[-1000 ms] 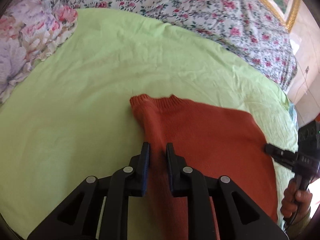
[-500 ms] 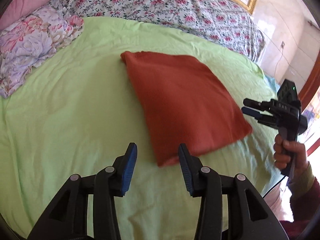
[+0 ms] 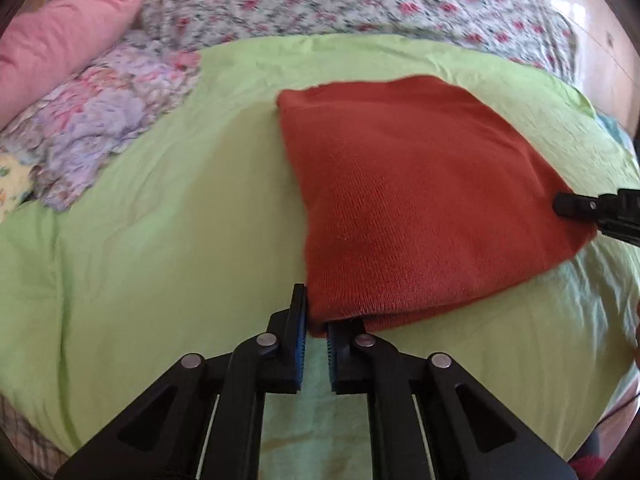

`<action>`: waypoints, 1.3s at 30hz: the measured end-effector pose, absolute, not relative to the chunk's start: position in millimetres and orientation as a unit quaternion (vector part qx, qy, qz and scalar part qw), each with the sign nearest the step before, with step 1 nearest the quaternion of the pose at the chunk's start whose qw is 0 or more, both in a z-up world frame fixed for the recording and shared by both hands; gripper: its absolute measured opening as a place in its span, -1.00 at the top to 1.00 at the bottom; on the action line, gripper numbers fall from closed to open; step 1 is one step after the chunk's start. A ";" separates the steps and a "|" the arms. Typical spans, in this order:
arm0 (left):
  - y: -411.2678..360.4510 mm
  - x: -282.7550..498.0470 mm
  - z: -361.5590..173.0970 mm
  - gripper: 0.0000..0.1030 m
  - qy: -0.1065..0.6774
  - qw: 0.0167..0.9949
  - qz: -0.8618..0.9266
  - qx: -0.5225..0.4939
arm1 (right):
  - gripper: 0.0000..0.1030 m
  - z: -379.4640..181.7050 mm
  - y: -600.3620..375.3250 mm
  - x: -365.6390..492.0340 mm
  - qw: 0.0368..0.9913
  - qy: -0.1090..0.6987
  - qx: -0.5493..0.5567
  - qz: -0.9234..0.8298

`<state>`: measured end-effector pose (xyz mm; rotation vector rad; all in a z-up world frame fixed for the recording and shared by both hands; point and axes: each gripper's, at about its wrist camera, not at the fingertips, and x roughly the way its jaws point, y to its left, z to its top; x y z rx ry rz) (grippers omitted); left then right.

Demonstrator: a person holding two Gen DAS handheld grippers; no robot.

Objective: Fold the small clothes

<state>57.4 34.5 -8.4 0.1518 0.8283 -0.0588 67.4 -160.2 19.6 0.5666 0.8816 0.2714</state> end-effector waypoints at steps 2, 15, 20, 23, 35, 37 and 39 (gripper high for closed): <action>30.8 50.6 -3.9 0.91 0.392 0.916 -0.005 0.083 | 0.83 35.2 -157.9 63.0 0.872 0.398 0.252 0.134; 44.9 60.3 -18.9 0.92 0.445 0.895 -0.014 0.031 | 0.83 6.5 -166.2 71.8 0.865 0.453 0.195 0.088; 60.1 47.0 -10.6 0.91 0.457 0.887 -0.058 0.007 | 0.40 5.7 -184.7 66.3 0.857 0.445 0.248 0.079; 72.8 33.1 3.6 0.91 0.448 0.888 -0.098 -0.020 | 0.40 18.7 -191.1 56.4 0.865 0.429 0.252 0.069; 33.1 101.9 48.7 0.84 0.402 0.896 -0.187 -0.023 | 0.40 59.6 -155.1 90.6 0.885 0.386 0.223 0.138; 33.4 120.3 33.7 0.91 0.432 0.886 -0.168 -0.023 | 0.40 52.2 -154.8 102.3 0.880 0.395 0.225 0.138; 37.4 132.9 19.8 0.90 0.449 0.876 -0.172 -0.029 | 0.40 40.6 -158.5 113.3 0.874 0.409 0.227 0.133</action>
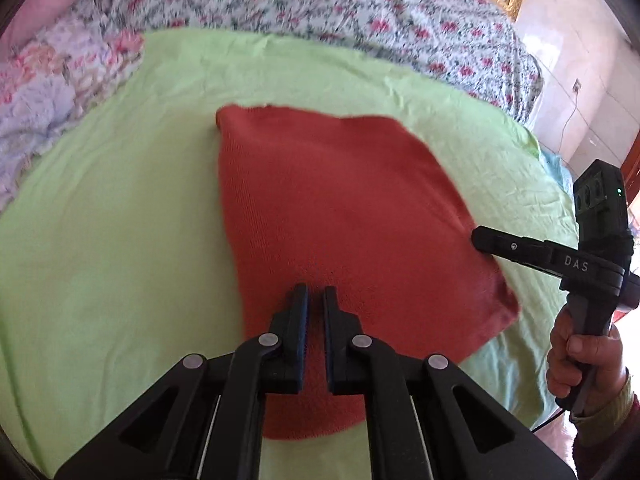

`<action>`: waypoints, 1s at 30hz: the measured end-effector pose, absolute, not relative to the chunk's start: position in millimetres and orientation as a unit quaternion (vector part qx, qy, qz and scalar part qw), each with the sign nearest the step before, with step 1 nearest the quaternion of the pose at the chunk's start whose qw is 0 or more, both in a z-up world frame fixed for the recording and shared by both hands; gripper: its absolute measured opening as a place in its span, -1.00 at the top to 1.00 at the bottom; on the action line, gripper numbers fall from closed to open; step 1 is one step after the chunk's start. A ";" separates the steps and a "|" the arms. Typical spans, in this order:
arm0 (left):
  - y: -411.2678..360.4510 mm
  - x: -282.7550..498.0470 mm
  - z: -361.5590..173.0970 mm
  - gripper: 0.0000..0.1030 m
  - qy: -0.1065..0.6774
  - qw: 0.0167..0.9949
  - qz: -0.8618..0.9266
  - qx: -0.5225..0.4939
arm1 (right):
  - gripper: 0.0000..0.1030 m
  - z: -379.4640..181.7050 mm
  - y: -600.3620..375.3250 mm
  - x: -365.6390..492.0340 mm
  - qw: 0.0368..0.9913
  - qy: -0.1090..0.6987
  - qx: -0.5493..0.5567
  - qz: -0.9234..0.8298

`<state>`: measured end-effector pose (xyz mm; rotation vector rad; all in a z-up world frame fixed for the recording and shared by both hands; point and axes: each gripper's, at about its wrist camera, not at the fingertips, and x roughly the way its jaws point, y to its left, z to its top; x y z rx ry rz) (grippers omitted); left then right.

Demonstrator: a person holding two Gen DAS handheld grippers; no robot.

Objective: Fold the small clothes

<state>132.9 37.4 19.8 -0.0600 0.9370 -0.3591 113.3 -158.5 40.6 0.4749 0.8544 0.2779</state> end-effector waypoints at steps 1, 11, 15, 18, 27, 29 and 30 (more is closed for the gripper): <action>37.9 136.9 12.3 0.88 0.457 0.872 -0.170 -0.026 | 0.40 33.7 -161.0 117.8 0.870 0.418 0.229 0.128; 39.7 131.4 4.3 0.90 0.443 0.879 -0.175 -0.020 | 0.45 10.4 -166.6 134.7 0.861 0.432 0.240 0.122; 54.5 103.0 12.6 0.90 0.433 0.879 -0.192 -0.046 | 0.40 23.6 -164.8 115.8 0.866 0.425 0.233 0.125; 60.8 86.1 11.7 0.88 0.431 0.878 -0.201 -0.049 | 0.40 36.8 -157.7 93.5 0.875 0.415 0.211 0.135; 61.3 82.8 -3.5 0.84 0.445 0.879 -0.164 -0.045 | 0.40 14.7 -162.4 78.6 0.865 0.439 0.217 0.112; 61.6 77.7 2.2 0.76 0.442 0.881 -0.164 -0.044 | 0.39 23.6 -159.7 73.9 0.869 0.435 0.211 0.111; 62.9 74.7 4.5 0.68 0.441 0.881 -0.163 -0.044 | 0.37 27.7 -158.9 70.9 0.870 0.432 0.208 0.112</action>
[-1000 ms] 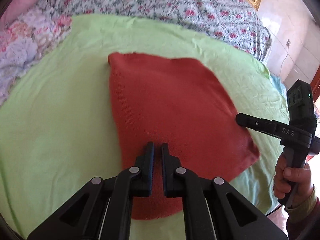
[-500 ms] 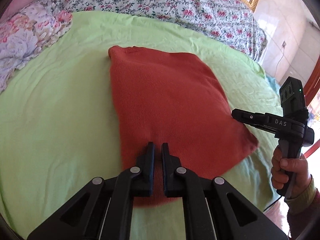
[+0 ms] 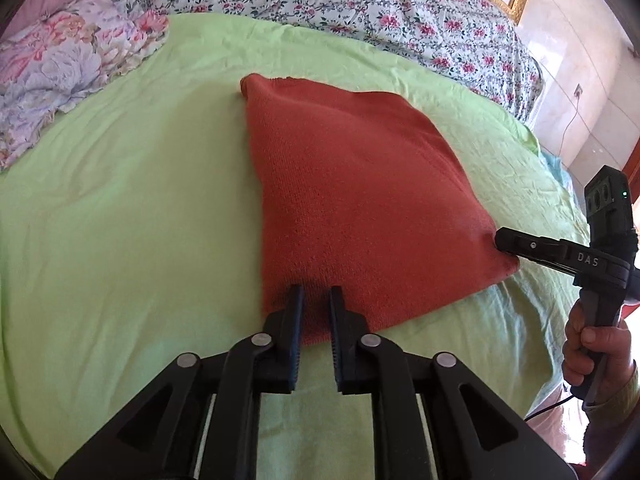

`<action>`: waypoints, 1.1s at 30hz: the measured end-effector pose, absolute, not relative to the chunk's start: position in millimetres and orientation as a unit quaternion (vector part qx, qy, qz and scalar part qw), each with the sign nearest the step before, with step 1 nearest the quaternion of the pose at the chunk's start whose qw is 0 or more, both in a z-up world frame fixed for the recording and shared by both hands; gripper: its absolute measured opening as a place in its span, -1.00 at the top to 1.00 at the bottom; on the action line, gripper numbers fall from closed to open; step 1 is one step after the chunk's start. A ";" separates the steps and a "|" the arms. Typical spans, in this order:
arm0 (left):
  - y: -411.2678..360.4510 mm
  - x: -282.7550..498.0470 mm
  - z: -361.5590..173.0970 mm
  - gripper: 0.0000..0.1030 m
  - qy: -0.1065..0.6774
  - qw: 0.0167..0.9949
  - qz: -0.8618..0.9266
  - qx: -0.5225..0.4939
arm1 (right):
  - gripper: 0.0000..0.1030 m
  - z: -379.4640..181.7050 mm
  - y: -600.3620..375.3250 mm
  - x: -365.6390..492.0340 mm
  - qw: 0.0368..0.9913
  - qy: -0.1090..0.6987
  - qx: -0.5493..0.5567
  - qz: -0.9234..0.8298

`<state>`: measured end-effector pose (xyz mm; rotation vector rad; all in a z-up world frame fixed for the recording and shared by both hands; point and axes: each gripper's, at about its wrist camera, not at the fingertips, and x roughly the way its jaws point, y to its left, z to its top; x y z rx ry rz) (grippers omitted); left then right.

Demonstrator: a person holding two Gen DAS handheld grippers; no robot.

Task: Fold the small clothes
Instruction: 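Open both grippers and withdraw them from the folded sweater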

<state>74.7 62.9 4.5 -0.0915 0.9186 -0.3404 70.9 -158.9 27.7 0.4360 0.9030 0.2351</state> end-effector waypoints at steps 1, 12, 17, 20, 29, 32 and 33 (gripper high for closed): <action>63.6 69.5 7.4 0.58 0.439 0.883 -0.159 -0.044 | 0.29 33.6 -157.5 66.4 0.873 0.426 0.208 0.115; 65.4 24.7 19.7 -0.03 0.425 0.896 -0.128 -0.009 | -0.13 62.0 -143.9 6.0 0.906 0.381 0.154 0.105; 65.1 9.8 12.6 -0.05 0.438 0.890 -0.125 -0.011 | -0.26 58.4 -135.7 -17.9 0.914 0.375 0.127 0.087; 62.8 -0.8 8.1 -0.20 0.443 0.888 -0.123 -0.006 | -0.35 54.3 -128.7 -30.0 0.918 0.372 0.107 0.081; 59.9 -20.9 0.2 -0.57 0.442 0.889 -0.118 0.029 | -0.84 37.0 -113.4 -45.3 0.914 0.391 0.077 0.077; 61.4 -19.7 0.8 -0.58 0.439 0.891 -0.111 0.039 | -0.85 35.5 -105.5 -43.8 0.913 0.396 0.061 0.077; 62.1 -19.0 1.3 -0.58 0.437 0.892 -0.108 0.040 | -0.85 35.7 -103.6 -43.0 0.913 0.395 0.058 0.079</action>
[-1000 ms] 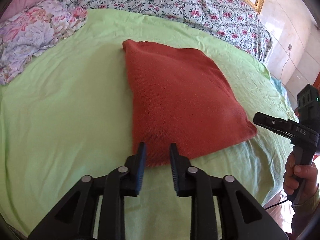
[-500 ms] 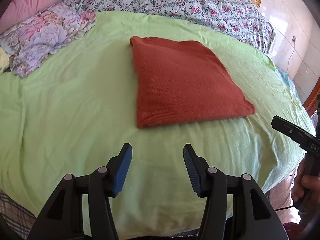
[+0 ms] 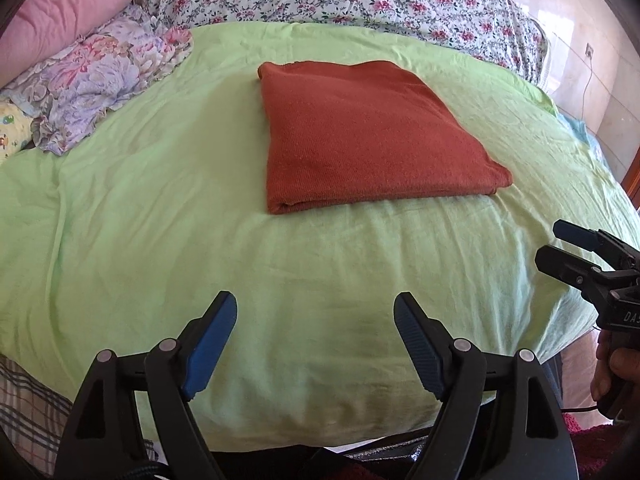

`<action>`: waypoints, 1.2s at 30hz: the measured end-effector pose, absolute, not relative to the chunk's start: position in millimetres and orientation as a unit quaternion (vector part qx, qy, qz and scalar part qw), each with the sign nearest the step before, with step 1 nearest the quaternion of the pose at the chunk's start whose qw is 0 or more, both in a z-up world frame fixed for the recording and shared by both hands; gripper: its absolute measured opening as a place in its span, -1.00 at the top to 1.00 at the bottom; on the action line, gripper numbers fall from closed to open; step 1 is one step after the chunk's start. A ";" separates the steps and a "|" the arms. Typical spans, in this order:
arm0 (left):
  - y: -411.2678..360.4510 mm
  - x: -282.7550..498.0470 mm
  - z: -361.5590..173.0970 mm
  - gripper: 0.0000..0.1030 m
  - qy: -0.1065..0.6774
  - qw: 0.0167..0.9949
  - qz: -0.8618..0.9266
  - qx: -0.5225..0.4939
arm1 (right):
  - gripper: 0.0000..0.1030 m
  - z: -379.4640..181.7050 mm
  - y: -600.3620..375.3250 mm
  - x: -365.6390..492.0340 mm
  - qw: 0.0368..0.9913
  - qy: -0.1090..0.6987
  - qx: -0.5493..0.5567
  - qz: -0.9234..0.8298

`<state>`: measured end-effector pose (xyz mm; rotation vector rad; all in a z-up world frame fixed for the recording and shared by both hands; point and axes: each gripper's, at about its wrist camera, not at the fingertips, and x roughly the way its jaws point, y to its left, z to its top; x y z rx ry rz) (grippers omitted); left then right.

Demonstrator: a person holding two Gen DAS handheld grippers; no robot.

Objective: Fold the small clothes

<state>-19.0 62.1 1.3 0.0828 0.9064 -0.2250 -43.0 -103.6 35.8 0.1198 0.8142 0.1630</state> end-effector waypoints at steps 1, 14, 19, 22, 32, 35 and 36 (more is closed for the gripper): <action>63.6 -17.3 2.5 -0.58 0.433 0.895 -0.104 0.042 | -0.86 35.3 -101.7 -43.1 0.913 0.395 0.056 0.081; 64.4 6.1 19.5 -0.62 0.419 0.902 -0.093 0.043 | -0.96 39.5 -92.0 -24.2 0.910 0.403 0.027 0.093; 64.2 17.3 22.9 -0.64 0.427 0.899 -0.070 0.060 | -0.97 43.8 -88.1 -9.3 0.906 0.410 0.025 0.101; 65.7 27.1 24.9 -0.64 0.429 0.899 -0.058 0.065 | -0.97 47.7 -85.1 0.8 0.905 0.411 0.023 0.107; 60.7 46.1 31.4 -0.66 0.427 0.899 -0.033 0.085 | -0.99 62.8 -78.3 34.9 0.907 0.406 0.010 0.109; 59.2 50.4 31.4 -0.67 0.430 0.898 -0.030 0.089 | -0.99 63.2 -77.8 42.3 0.904 0.412 0.015 0.109; 59.5 53.0 31.7 -0.67 0.431 0.897 -0.030 0.089 | -0.99 63.3 -77.4 44.7 0.903 0.414 0.016 0.110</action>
